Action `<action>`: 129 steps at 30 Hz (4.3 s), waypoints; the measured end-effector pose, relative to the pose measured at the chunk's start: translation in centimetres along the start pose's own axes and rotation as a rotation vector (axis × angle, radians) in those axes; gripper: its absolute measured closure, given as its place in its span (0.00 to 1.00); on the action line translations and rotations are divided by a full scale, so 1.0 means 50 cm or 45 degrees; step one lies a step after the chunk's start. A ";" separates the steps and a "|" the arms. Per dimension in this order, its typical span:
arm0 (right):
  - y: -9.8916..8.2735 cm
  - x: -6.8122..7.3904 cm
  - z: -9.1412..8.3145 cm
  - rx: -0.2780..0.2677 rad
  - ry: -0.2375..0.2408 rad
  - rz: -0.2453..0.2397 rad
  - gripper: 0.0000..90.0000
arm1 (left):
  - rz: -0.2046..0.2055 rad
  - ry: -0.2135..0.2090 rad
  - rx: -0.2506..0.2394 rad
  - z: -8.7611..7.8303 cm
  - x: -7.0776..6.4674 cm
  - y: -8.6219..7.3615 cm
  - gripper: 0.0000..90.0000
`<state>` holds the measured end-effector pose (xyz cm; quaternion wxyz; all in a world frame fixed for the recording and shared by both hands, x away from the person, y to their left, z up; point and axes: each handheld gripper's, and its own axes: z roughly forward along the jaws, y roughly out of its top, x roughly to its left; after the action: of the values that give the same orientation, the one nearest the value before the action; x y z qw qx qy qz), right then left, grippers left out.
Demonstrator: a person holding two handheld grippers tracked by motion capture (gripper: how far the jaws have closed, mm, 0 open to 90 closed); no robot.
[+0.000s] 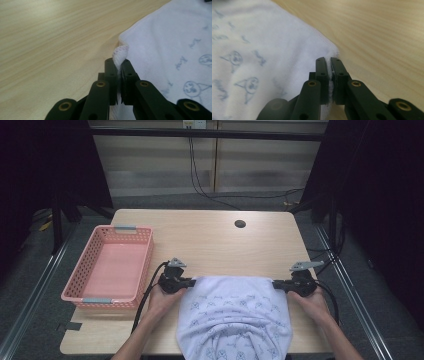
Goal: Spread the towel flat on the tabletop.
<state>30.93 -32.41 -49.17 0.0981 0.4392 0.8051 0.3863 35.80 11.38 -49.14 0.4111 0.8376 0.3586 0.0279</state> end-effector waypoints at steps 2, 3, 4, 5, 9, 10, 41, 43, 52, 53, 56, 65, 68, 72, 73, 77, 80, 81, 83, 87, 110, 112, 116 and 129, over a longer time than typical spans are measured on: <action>0.010 -0.004 -0.025 -0.081 0.018 0.029 0.96 | 0.012 -0.003 -0.036 -0.024 -0.001 0.006 0.96; 0.014 -0.004 -0.035 -0.098 0.019 0.030 0.96 | 0.015 -0.009 -0.057 -0.036 -0.003 0.011 0.96; 0.021 -0.005 -0.047 -0.128 0.017 0.031 0.96 | 0.008 -0.022 -0.100 -0.049 -0.004 0.015 0.96; 0.029 -0.006 -0.059 -0.163 0.018 0.029 0.96 | 0.004 -0.040 -0.131 -0.061 -0.004 0.020 0.96; 0.068 -0.004 -0.102 -0.261 0.022 0.002 0.96 | 0.051 -0.012 -0.199 -0.103 -0.006 0.063 0.96; 0.081 -0.003 -0.112 -0.280 0.017 -0.013 0.96 | 0.065 0.002 -0.216 -0.115 -0.006 0.077 0.96; 0.381 -0.027 -0.184 -0.545 -0.075 -0.077 0.97 | 0.187 0.130 -0.484 -0.271 0.034 0.320 0.96; 0.361 -0.031 -0.175 -0.521 -0.059 -0.071 0.97 | 0.173 0.117 -0.449 -0.255 0.038 0.301 0.96; 0.270 -0.013 -0.174 -0.433 0.044 -0.063 0.97 | 0.174 0.040 -0.419 -0.232 0.012 0.199 0.96; 0.259 -0.007 -0.178 -0.416 0.051 -0.063 0.97 | 0.181 0.030 -0.403 -0.233 0.006 0.187 0.96; 0.223 0.019 -0.188 -0.360 0.073 -0.091 0.97 | 0.186 0.004 -0.381 -0.242 -0.017 0.152 0.96; 0.079 0.101 -0.202 -0.226 0.173 -0.106 0.97 | 0.192 -0.102 -0.241 -0.244 -0.087 0.017 0.96; 0.018 0.118 -0.179 -0.130 0.211 -0.076 0.97 | 0.151 -0.121 -0.171 -0.226 -0.095 -0.030 0.96; -0.055 0.133 -0.148 -0.022 0.256 -0.033 0.97 | 0.082 -0.167 -0.073 -0.194 -0.109 -0.095 0.96; -0.073 0.136 -0.136 0.015 0.270 -0.017 0.97 | 0.082 -0.174 -0.060 -0.188 -0.111 -0.104 0.96; -0.108 0.144 -0.109 0.104 0.288 0.011 0.97 | 0.038 -0.199 -0.004 -0.157 -0.112 -0.144 0.95; -0.110 0.147 -0.104 0.128 0.277 0.000 0.97 | 0.070 -0.200 0.047 -0.151 -0.115 -0.157 0.95; -0.110 0.147 -0.100 0.134 0.272 -0.007 0.97 | 0.045 -0.212 0.045 -0.148 -0.113 -0.160 0.95; -0.113 0.151 -0.086 0.205 0.240 -0.033 0.97 | 0.052 -0.176 0.087 -0.133 -0.112 -0.160 0.95; -0.112 0.148 -0.075 0.215 0.240 -0.024 0.97 | 0.050 -0.164 0.113 -0.108 -0.105 -0.146 0.95; -0.064 0.077 -0.033 0.140 0.121 0.055 0.97 | -0.020 -0.013 0.070 -0.049 -0.029 -0.074 0.96; -0.058 0.066 -0.027 0.123 0.101 0.067 0.97 | -0.012 0.005 0.068 -0.042 -0.023 -0.065 0.96; -0.043 0.042 -0.013 0.108 0.087 0.090 0.97 | -0.084 -0.015 0.048 -0.028 -0.002 -0.054 0.96; 0.007 -0.009 0.025 0.091 -0.008 0.105 0.97 | -0.034 0.133 0.085 0.016 0.026 0.012 0.96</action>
<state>32.03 -31.98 -49.88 0.0688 0.4765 0.7993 0.3596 37.38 11.41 -49.57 0.3640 0.8435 0.3913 0.0542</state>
